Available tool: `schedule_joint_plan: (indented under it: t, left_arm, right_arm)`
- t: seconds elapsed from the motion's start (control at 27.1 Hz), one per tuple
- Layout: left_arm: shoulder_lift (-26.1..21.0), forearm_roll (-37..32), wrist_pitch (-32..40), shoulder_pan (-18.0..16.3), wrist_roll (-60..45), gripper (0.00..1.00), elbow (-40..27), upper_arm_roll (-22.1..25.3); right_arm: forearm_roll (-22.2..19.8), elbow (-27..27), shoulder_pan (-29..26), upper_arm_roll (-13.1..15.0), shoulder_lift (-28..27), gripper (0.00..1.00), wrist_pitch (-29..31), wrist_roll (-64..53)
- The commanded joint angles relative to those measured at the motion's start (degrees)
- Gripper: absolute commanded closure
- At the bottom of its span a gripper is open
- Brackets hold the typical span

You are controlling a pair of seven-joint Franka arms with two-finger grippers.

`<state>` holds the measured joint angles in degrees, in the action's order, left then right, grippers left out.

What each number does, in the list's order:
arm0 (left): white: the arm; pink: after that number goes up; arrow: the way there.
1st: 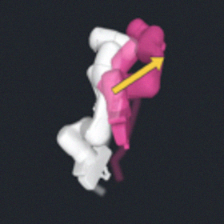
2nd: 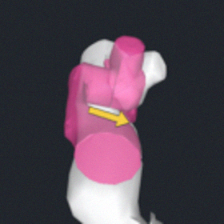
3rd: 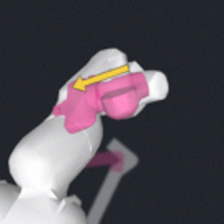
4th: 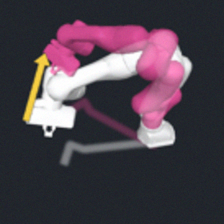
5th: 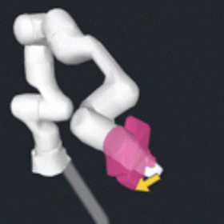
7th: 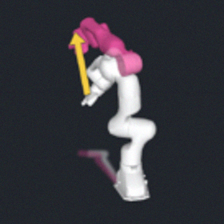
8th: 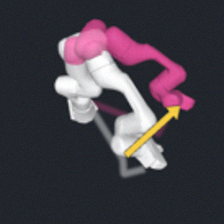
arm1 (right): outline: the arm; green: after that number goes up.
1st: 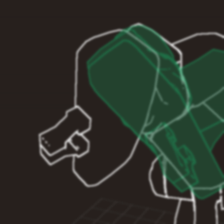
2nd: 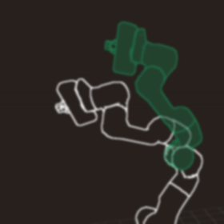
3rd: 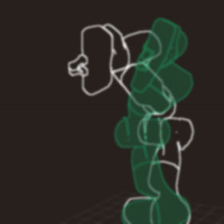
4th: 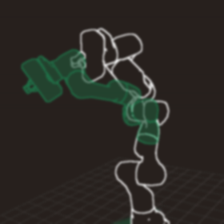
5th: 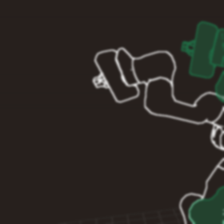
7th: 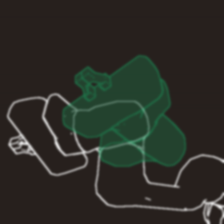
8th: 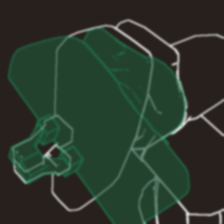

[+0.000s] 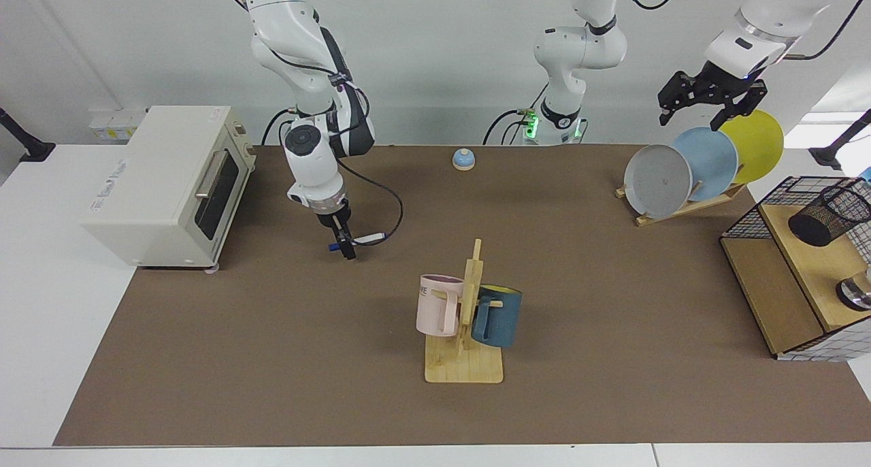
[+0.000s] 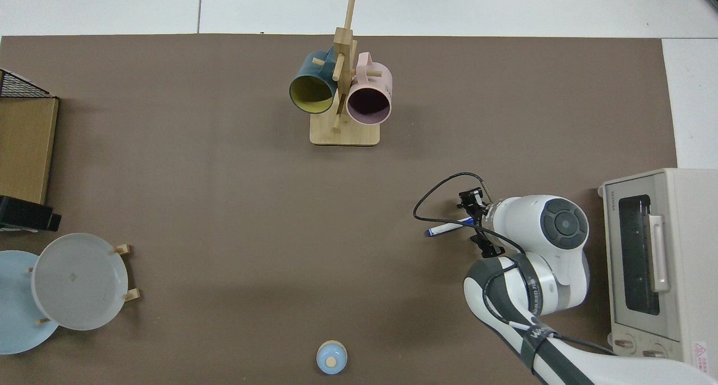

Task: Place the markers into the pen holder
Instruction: 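Close the right gripper on the marker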

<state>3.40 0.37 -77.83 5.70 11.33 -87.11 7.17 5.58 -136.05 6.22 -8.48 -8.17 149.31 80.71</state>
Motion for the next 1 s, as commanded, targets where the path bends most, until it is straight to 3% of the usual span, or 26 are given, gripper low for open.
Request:
schedule_joint_plan:
  t: [0.0, 0.07, 0.18, 0.55, 0.96]
  left_arm:
    - [0.9, -0.4, 1.2, 0.8, -0.7, 0.0, -0.3, 0.3]
    - [0.9, -0.4, 1.3, 0.9, -0.7, 0.0, -0.3, 0.2]
    - [1.0, -0.4, 1.2, 0.9, -2.0, 0.0, -0.5, 0.2]
    - [1.3, -0.3, 1.2, 1.0, -2.2, 0.0, -1.0, 0.1]
    - [1.3, -0.3, 1.2, 1.0, -2.2, 0.0, -0.9, 0.1]
  right_arm:
    - [-0.2, -0.1, -0.8, -0.4, -0.4, 0.38, 1.4, -0.6]
    - [-0.3, 0.0, -0.8, -0.4, -0.3, 0.55, 1.4, -0.6]
    - [-0.2, 0.1, -0.8, -0.4, -0.3, 0.71, 1.4, 0.1]
    - [-0.2, 0.3, -0.8, -0.4, 0.4, 1.0, 1.1, 1.7]
    - [-0.2, 2.6, -0.7, -0.4, 2.8, 1.0, -4.5, 2.0]
